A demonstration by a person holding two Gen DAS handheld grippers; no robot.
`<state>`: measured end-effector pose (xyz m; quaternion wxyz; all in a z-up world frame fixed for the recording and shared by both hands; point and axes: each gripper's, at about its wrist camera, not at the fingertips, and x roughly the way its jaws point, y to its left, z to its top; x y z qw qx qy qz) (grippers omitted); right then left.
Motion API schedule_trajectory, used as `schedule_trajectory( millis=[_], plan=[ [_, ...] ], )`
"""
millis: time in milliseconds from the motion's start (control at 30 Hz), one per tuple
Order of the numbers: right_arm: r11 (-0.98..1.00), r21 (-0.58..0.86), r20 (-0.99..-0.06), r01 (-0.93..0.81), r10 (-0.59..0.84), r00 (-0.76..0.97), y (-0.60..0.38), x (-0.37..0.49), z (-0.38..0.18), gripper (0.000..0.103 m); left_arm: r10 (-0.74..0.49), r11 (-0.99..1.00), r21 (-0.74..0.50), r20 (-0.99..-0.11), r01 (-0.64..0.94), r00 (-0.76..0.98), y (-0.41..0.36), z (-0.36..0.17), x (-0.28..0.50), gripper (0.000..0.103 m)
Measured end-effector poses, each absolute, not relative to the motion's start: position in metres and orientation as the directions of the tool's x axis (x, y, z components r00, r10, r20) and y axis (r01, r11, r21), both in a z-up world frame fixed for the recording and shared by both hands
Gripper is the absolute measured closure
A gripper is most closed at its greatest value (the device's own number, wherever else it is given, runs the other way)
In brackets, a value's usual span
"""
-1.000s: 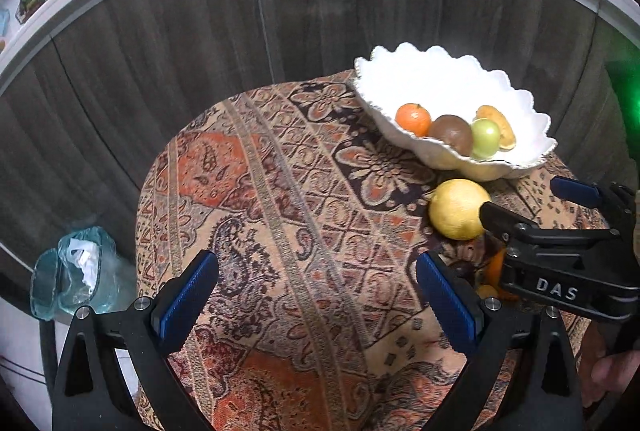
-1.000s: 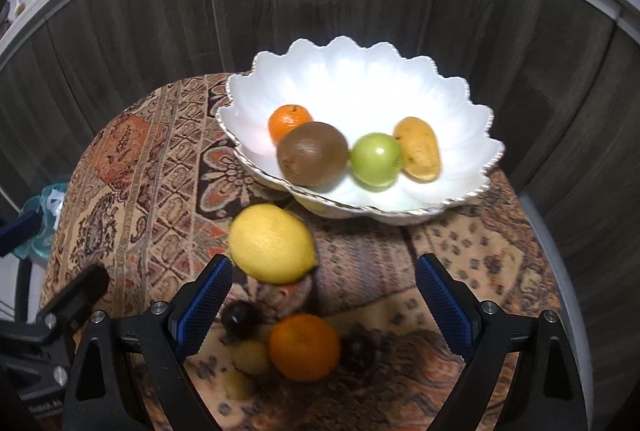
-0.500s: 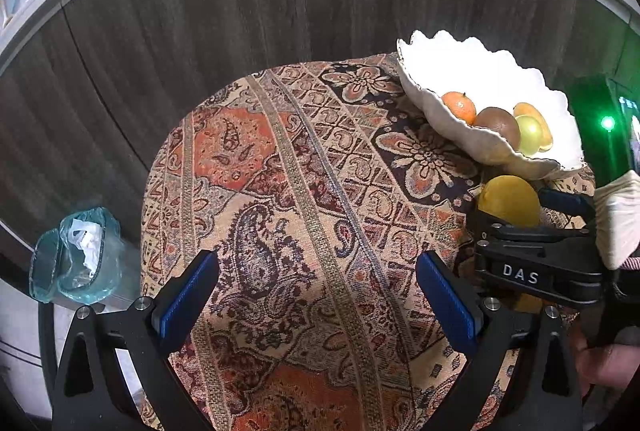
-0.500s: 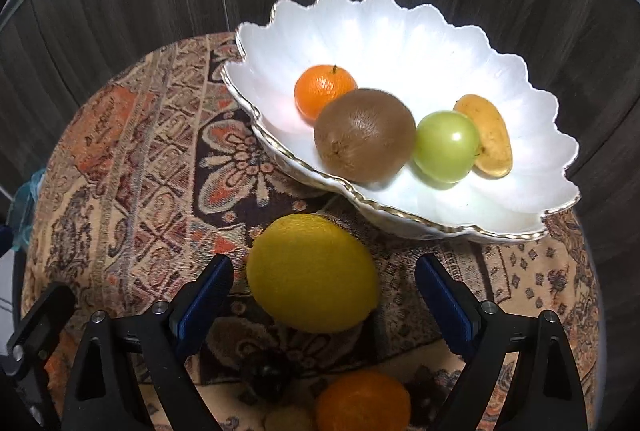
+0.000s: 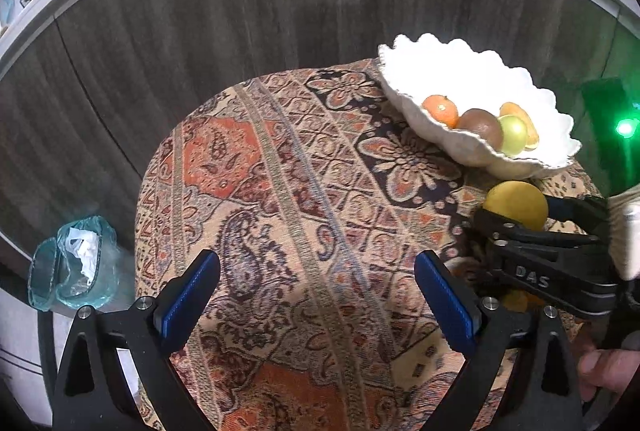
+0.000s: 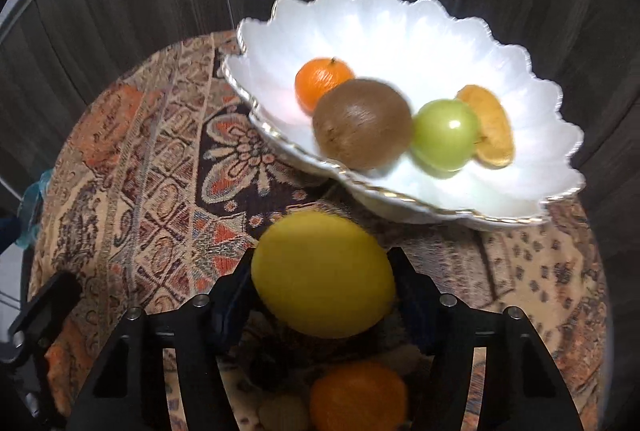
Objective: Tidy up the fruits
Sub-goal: 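Grasp the lemon with the right tool, then grasp the second tangerine with the left tool while the right tool holds the lemon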
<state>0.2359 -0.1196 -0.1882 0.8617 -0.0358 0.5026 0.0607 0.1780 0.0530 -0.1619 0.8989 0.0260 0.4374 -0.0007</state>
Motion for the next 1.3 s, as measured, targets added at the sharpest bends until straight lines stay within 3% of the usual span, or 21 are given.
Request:
schedule_trajectory(
  millis=[267,733,1300],
  plan=[
    [0.996,-0.015,-0.844,-0.088,0.034,0.535,-0.162,0.208,-0.154,0.040,-0.044,0.993,0.034,-0.776,0.112,0.629,0.012,-0.153,0.174,0.004],
    [1.000,0.002,-0.826,0.005,-0.002,0.564,-0.227,0.181,-0.145,0.041,-0.169,0.964,-0.009,-0.794,0.266,0.584,-0.064,-0.160,0.163,0.013],
    [0.998,0.012,-0.823,0.059,-0.024,0.567,-0.258,0.175,-0.148,0.041,-0.225,0.911,-0.008,-0.848,0.413,0.479,-0.111,-0.190,0.170,0.041]
  ],
)
